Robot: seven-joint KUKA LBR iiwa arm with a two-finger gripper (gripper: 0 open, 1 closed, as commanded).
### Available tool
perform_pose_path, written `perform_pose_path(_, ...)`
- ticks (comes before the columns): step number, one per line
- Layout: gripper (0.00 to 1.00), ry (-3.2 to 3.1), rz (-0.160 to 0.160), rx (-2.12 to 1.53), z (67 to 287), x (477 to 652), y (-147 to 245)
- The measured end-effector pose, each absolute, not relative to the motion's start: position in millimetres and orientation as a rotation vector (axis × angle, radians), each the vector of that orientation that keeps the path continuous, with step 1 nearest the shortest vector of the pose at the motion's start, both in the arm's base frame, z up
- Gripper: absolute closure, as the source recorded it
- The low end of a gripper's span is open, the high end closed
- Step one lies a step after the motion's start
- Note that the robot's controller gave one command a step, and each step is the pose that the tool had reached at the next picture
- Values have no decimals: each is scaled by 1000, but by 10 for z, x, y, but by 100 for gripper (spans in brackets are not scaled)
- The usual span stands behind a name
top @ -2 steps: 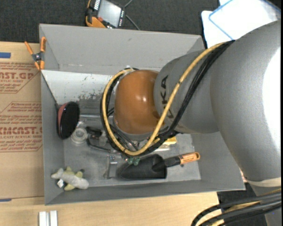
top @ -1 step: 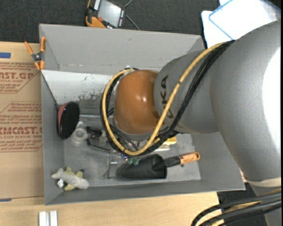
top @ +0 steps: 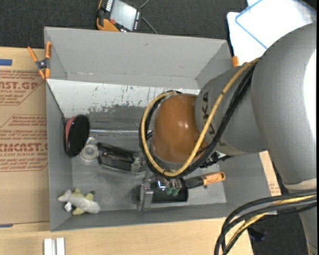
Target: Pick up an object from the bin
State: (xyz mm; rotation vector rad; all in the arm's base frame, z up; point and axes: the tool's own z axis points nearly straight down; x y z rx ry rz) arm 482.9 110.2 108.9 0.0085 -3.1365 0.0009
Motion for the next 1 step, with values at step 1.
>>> perform_pose_path(1, 0, -3148, -9, -64, 1192, 5058, 910)
